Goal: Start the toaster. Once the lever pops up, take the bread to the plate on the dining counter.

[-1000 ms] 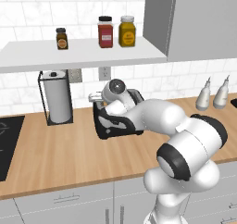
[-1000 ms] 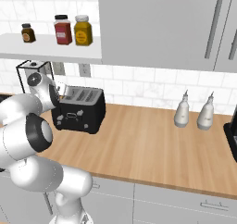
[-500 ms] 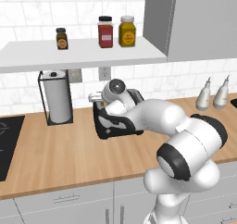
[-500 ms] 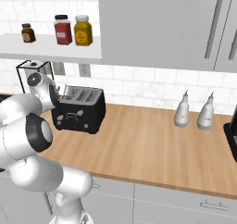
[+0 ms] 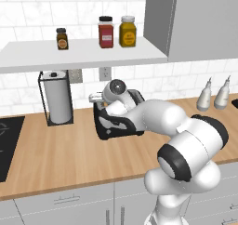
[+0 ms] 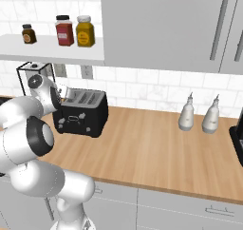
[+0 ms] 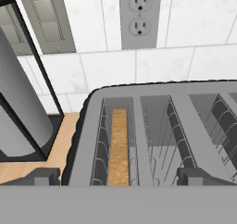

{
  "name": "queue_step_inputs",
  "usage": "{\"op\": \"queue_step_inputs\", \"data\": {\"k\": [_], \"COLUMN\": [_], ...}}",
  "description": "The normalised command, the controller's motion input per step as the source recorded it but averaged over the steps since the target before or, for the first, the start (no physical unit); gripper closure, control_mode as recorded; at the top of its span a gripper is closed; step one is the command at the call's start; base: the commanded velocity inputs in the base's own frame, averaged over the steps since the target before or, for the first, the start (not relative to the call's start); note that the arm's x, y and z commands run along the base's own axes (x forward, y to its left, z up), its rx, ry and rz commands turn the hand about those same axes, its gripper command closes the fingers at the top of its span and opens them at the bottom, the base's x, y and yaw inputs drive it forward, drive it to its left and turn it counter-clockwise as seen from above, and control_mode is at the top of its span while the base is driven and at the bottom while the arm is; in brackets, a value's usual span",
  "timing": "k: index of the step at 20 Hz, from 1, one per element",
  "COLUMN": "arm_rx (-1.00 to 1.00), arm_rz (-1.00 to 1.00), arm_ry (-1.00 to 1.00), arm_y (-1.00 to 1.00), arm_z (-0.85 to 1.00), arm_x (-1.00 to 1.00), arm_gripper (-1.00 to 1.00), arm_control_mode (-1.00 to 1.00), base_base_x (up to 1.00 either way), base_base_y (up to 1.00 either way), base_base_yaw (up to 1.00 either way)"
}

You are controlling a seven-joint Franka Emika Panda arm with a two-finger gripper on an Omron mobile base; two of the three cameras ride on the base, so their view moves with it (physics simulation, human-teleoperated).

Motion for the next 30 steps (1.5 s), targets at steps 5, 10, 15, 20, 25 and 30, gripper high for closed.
{"op": "queue_step_inputs", "data": {"k": [5,10,15,20,25,30], "arm_rx": [0.00,0.00,0.00,0.00,0.00,0.00], "arm_rz": [0.00,0.00,0.00,0.00,0.00,0.00], "arm_ry": [0.00,0.00,0.00,0.00,0.00,0.00], "arm_y": [0.00,0.00,0.00,0.00,0.00,0.00], "arm_z": [0.00,0.00,0.00,0.00,0.00,0.00], "arm_x": [0.00,0.00,0.00,0.00,0.00,0.00], "arm_gripper": [-1.00,-1.00,-1.00,-1.00,-1.00,-1.00], "arm_control_mode": [-1.00,-1.00,-1.00,-1.00,-1.00,-1.00], "base_base_x": [0.00,0.00,0.00,0.00,0.00,0.00], "base_base_y": [0.00,0.00,0.00,0.00,0.00,0.00], "base_base_yaw": [0.00,0.00,0.00,0.00,0.00,0.00]}}
